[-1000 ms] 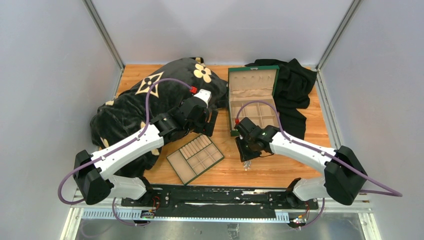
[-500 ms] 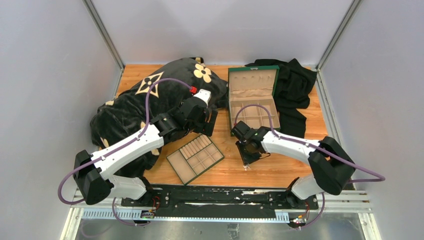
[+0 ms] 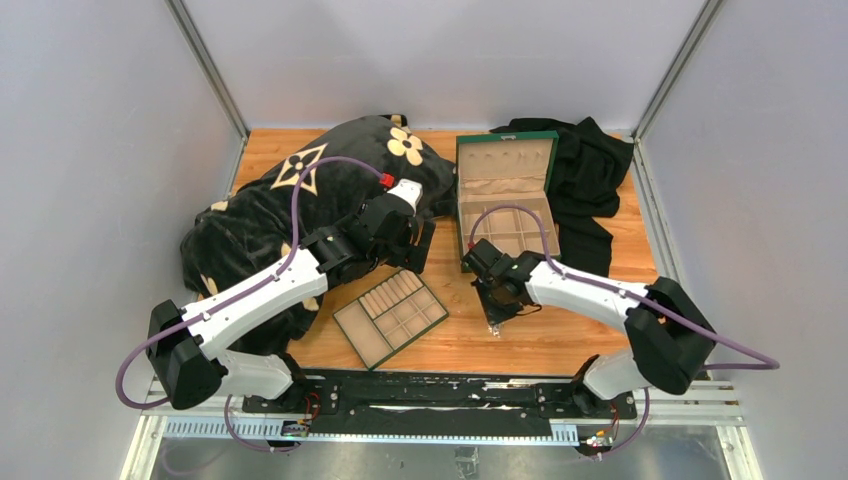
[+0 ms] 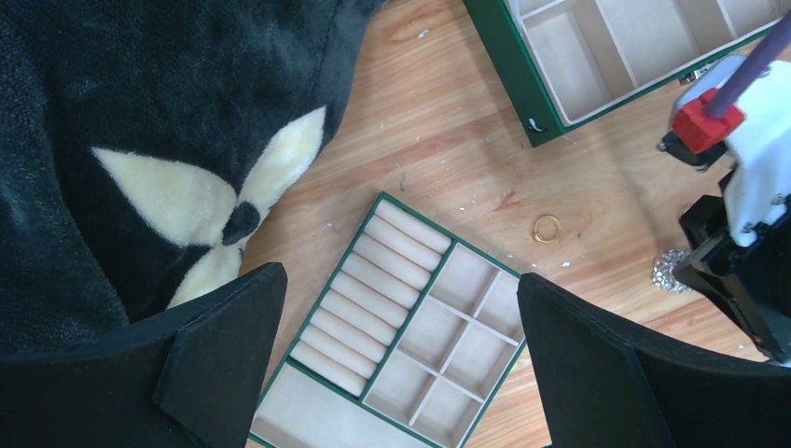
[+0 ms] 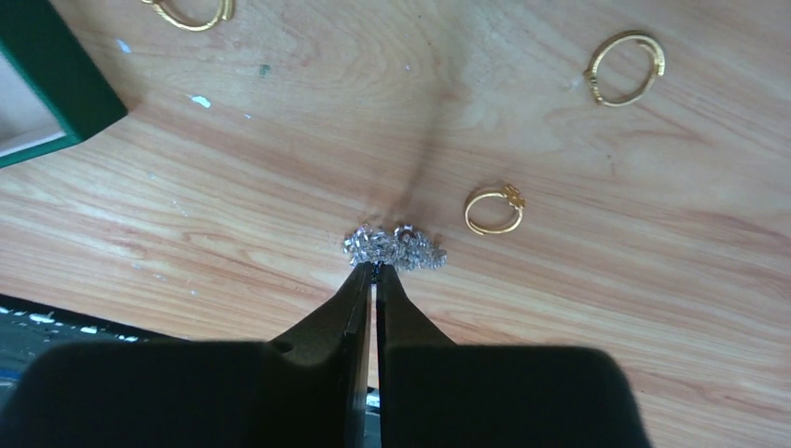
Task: Organize the mixed jewelry
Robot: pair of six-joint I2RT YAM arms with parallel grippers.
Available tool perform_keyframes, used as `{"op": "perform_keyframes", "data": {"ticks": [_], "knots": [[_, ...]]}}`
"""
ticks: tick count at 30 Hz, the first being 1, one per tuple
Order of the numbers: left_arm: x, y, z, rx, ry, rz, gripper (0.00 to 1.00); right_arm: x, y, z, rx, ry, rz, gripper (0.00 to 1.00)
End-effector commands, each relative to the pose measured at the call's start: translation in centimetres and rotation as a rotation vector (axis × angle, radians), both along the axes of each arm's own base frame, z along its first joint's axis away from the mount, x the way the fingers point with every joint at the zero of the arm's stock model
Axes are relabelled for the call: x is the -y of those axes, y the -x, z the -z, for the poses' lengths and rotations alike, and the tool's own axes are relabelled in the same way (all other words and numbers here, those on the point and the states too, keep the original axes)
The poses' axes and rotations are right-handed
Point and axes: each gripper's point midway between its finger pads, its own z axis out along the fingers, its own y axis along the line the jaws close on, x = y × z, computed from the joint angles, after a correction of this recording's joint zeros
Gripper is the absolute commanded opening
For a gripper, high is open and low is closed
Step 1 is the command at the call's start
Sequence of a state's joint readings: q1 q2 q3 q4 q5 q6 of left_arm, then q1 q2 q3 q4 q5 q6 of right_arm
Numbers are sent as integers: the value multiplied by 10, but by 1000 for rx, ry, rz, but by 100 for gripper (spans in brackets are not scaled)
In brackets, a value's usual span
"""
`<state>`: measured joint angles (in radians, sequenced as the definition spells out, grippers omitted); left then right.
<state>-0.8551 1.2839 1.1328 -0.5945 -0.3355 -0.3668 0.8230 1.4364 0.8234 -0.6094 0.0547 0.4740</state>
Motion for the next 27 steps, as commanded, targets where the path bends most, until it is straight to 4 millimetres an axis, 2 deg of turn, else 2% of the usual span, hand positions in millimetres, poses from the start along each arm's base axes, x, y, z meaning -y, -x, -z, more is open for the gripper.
{"op": "perform_keyframes", "data": {"ticks": [1,7,16,20,27], "knots": [[0,1,0,4,-21,14,100,3,-4,-30,63,2,-2,0],[2,-1,1,3,-26,16,100,7,-12,-69,155,-29,2,0],[5,-3,2,-3,-18,5,100,-5,-38,-138,330,-120,-25,0],[6,-3,2,-4,-9,5,100,-11,-45,-153,364,-144,-37,0],[3,-3,-1,6,-5,-6,100,-16,-55,-164,389,-150,-38,0]]}}
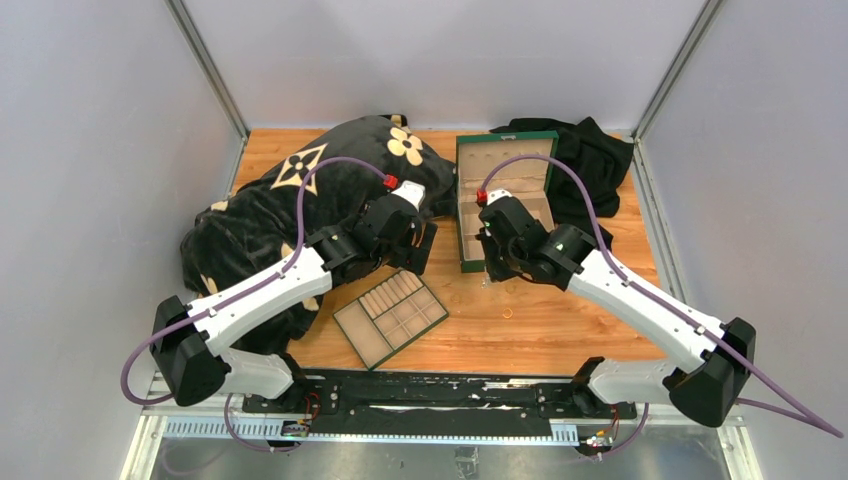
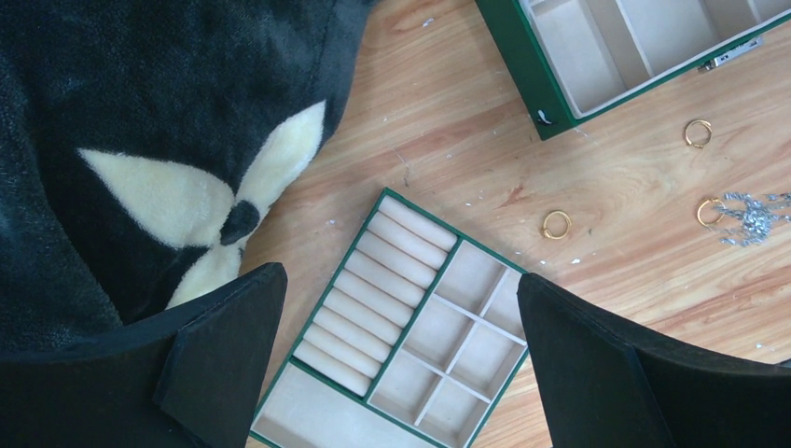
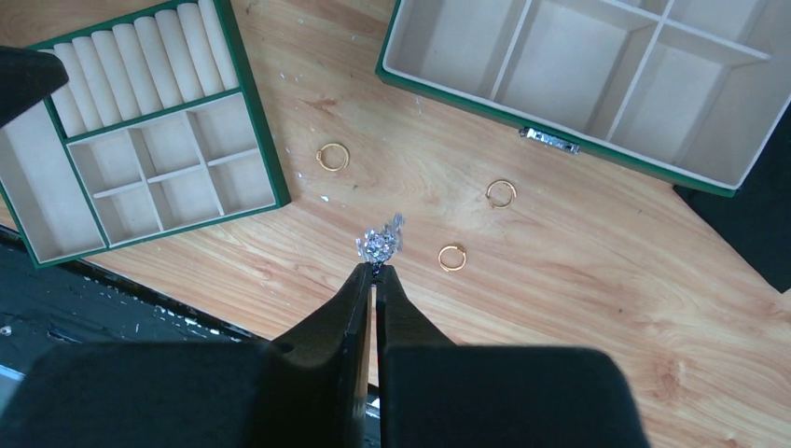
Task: Organize the mixed jewelry
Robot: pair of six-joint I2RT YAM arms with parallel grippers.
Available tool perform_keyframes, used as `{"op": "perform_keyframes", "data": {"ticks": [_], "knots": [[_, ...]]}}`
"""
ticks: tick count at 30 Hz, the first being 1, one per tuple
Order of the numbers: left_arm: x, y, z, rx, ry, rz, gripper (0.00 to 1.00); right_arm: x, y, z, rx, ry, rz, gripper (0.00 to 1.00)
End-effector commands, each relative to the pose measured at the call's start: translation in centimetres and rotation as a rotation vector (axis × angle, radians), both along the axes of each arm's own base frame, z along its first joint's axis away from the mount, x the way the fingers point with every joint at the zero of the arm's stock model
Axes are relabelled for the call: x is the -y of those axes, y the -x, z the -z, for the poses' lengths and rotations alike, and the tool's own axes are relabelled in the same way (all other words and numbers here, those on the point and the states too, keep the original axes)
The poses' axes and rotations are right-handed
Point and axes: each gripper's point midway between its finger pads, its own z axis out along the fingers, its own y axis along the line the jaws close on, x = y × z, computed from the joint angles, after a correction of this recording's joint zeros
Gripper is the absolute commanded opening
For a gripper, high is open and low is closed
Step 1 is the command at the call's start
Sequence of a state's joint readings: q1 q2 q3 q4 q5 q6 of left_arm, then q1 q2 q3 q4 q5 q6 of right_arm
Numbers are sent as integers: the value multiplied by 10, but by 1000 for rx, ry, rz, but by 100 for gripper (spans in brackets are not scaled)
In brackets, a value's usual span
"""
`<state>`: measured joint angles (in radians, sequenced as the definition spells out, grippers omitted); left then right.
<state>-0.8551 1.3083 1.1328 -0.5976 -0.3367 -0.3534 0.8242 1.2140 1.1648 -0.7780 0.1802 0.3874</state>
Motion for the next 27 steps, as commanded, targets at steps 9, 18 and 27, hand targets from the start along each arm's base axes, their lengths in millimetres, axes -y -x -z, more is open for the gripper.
{"op": "perform_keyframes", "data": {"ticks": [9,18,27], "knots": [[6,2,-17,30,49,25,100,-11,-4,-24,53,-23,-148,0],[12,0,-55,52,144,100,100,22,-13,-62,105,-108,-146,0],[35,7,-97,94,287,219,100,44,-21,-82,102,-206,-102,0]]}}
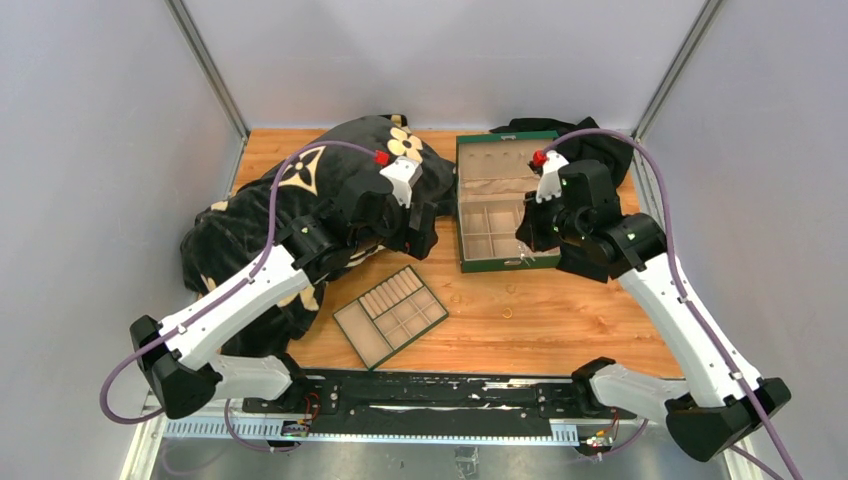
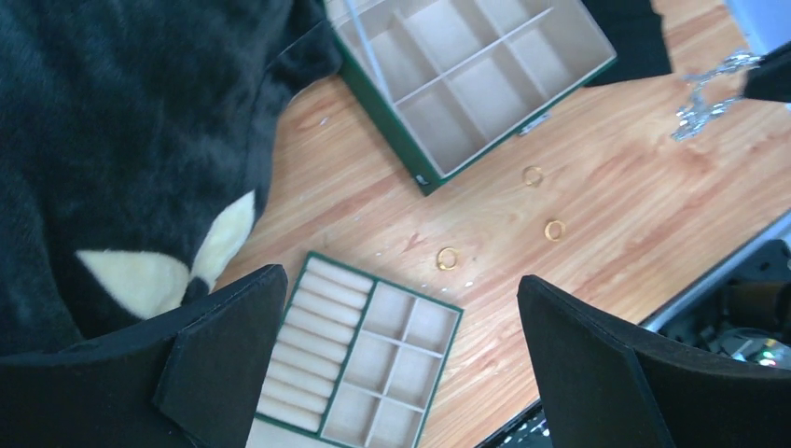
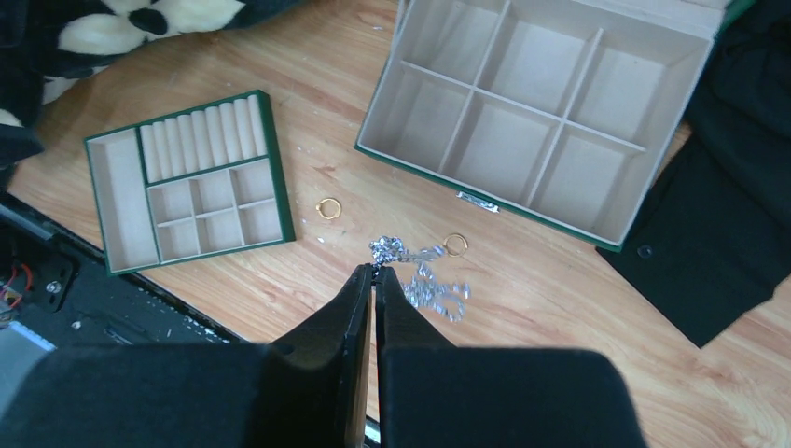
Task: Organize the mixed jewelry
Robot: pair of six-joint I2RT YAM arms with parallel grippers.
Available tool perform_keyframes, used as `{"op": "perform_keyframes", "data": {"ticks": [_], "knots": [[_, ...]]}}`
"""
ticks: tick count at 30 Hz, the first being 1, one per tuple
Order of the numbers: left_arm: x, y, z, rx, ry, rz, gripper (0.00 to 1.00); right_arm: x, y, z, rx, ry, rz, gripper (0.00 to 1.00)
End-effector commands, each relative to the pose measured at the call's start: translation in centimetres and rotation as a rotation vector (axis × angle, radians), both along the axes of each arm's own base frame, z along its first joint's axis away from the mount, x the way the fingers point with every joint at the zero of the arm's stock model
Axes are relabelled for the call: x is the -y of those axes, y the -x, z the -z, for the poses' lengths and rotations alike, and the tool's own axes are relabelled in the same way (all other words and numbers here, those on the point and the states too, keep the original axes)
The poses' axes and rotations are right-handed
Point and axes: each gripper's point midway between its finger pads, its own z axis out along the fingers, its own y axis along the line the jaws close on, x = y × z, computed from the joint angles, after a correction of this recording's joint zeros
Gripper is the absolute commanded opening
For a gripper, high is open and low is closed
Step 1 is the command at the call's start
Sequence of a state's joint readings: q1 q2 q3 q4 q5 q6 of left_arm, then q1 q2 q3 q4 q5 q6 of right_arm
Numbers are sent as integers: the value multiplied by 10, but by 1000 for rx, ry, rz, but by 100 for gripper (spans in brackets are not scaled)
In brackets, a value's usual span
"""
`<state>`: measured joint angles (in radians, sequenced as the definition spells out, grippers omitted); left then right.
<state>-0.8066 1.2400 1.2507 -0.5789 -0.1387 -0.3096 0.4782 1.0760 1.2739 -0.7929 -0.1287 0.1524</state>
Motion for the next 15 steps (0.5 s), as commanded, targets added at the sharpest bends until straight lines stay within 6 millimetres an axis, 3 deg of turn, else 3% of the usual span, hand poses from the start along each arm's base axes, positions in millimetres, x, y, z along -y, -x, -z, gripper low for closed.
{"op": "perform_keyframes", "data": {"ticks": [1,6,11,15], "knots": [[16,8,-27,34,96,105,100,-7,7,-6,-31,-32,-75,0],[50,41,-32,58,199,413,93,-27,8,-19,-20,-94,-183,0],[72,73,-56,75,311,651,88,-50,28,-36,-61,-184,-362,0],[78,79,-68,178,371,733,72,-66,47,-52,-110,-275,-487,0]]}}
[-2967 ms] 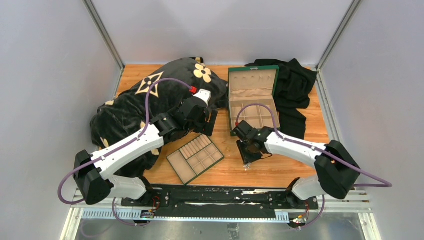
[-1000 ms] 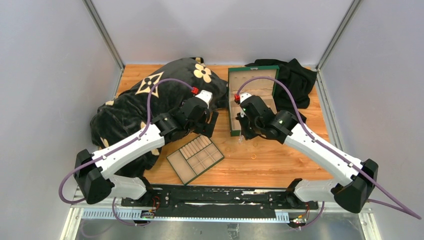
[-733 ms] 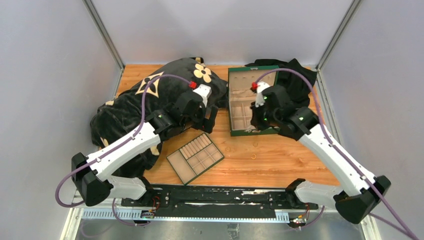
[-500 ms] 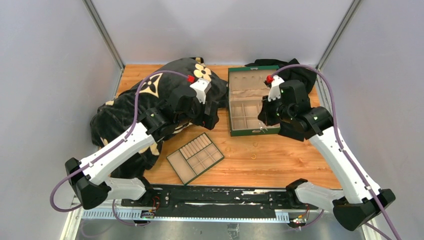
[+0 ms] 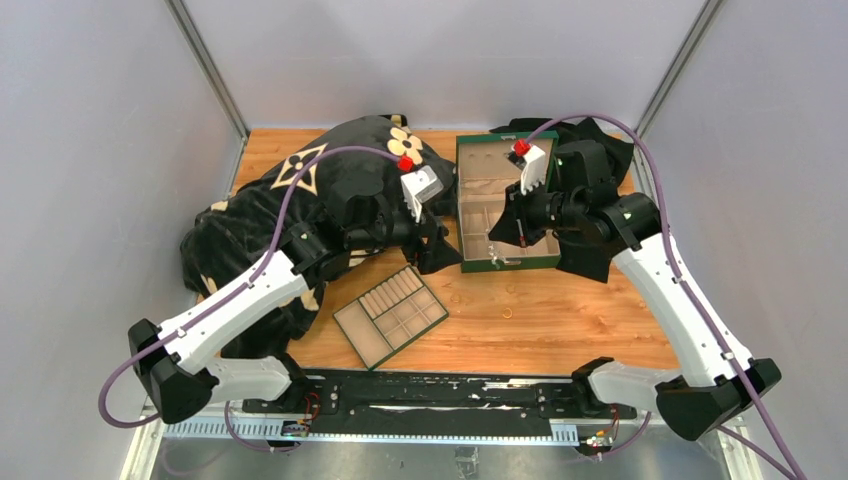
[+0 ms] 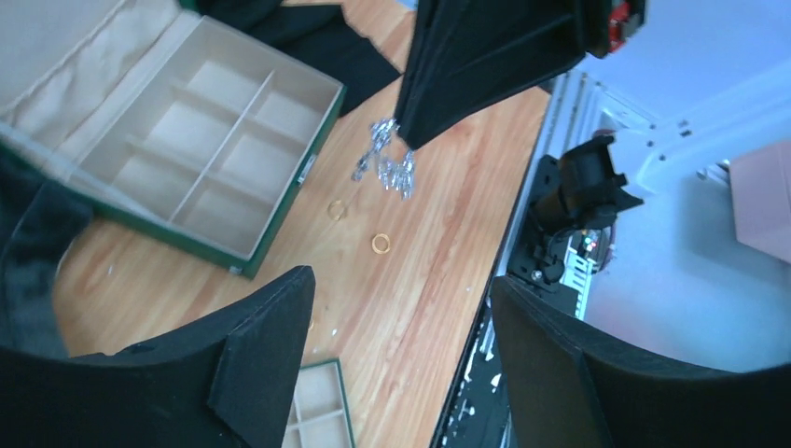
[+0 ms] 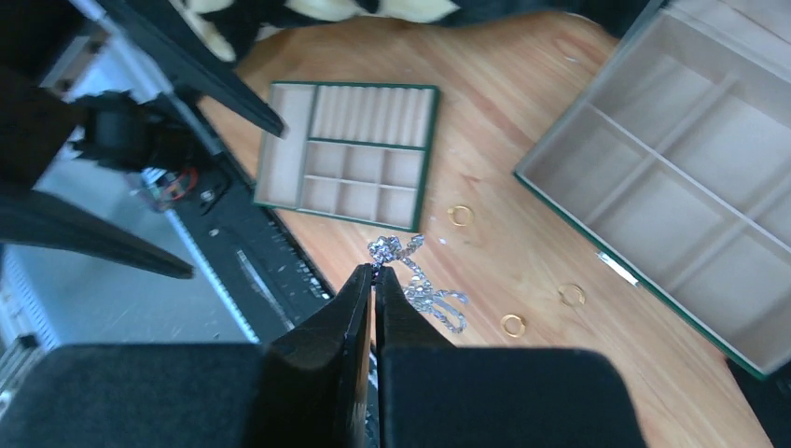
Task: Organize the mixed jewelry
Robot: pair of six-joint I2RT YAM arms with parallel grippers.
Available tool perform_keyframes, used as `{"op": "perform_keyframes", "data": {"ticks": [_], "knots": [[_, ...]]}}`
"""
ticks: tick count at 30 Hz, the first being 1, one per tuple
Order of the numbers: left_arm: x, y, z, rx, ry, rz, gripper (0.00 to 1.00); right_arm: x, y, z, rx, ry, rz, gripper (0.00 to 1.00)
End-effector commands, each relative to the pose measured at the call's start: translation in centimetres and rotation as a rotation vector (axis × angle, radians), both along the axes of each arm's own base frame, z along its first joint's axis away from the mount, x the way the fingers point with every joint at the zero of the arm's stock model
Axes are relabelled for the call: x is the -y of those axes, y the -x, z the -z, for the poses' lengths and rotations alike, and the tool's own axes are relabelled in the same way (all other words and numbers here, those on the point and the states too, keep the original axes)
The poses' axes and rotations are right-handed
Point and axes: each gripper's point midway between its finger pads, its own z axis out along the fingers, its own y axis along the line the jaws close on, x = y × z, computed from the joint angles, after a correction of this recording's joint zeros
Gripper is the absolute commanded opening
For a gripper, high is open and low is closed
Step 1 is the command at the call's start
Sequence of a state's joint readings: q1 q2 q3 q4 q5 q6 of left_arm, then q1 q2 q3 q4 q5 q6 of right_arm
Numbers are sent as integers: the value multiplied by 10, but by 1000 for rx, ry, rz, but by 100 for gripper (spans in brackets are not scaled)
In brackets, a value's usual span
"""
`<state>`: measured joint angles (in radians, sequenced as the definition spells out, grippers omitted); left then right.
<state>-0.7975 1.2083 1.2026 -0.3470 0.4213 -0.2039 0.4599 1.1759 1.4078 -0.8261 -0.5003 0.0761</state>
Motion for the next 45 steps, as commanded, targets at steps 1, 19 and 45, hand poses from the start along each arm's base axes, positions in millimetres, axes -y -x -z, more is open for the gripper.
{"op": "perform_keyframes", "data": {"ticks": [1,19,45], "knots": [[13,22,-27,152,150,192,71,-16,31,-23,-61,-109,-182,0],[44,13,-12,239,222,325,44,-17,41,-28,-88,-110,-226,0],[48,2,0,193,211,272,20,-15,39,-24,-84,-94,-216,0]]}}
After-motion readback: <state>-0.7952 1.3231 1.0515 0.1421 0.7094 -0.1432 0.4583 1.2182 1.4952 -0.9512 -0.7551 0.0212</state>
